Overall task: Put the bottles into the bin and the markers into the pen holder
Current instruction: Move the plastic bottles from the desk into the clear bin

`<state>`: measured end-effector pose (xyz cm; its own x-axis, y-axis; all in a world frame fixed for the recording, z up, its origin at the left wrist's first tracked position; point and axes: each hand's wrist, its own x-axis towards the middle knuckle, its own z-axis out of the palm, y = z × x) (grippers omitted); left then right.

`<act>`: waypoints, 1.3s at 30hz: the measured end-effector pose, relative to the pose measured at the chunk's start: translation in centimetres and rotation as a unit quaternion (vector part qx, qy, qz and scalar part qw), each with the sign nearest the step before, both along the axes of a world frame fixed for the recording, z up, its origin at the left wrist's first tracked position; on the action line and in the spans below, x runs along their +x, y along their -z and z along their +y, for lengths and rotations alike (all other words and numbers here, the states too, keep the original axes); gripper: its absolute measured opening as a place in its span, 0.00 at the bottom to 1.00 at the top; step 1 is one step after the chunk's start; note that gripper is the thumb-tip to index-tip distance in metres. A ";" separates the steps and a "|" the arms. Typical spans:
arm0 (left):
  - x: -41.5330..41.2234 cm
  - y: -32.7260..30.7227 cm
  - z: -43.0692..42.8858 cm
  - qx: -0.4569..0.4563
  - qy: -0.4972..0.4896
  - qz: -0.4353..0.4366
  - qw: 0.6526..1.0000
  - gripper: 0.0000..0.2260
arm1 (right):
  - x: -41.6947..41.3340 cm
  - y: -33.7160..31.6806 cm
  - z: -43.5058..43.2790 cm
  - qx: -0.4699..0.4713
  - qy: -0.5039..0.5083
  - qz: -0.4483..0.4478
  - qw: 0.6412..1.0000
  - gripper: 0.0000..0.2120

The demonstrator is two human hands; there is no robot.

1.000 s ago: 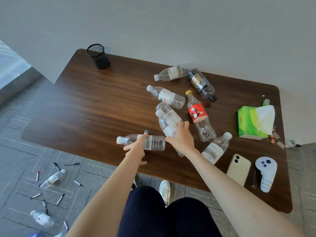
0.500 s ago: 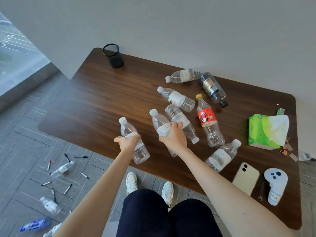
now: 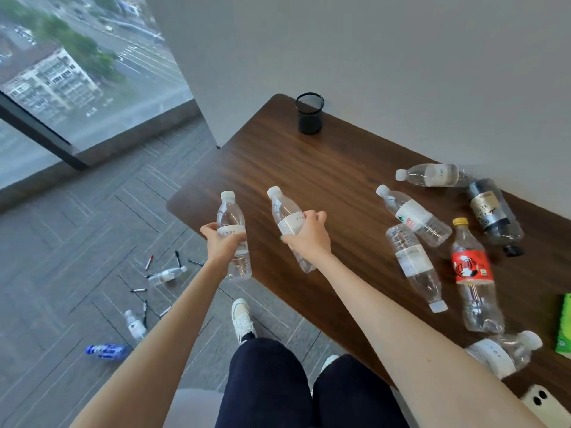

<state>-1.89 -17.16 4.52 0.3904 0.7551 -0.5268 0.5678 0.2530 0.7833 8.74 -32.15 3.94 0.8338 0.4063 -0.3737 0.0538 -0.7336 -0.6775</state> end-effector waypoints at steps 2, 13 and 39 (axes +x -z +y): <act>-0.4 -0.1 2.9 0.006 -0.013 -0.010 1.000 0.29 | 0.0 -0.1 3.4 0.004 -0.015 0.000 1.000 0.34; -0.4 0.8 23.8 -0.012 0.002 -0.026 1.000 0.30 | 1.4 -0.1 25.7 0.011 -0.018 0.008 1.000 0.36; 15.8 6.5 46.9 -0.029 0.145 0.049 0.988 0.34 | 14.0 4.9 45.8 0.003 0.162 0.099 0.982 0.30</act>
<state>13.93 29.72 -1.99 0.5314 0.5855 -0.6123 0.6952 0.1116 0.7101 22.79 13.60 -0.97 0.8312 0.1343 -0.5395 -0.3144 -0.6867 -0.6554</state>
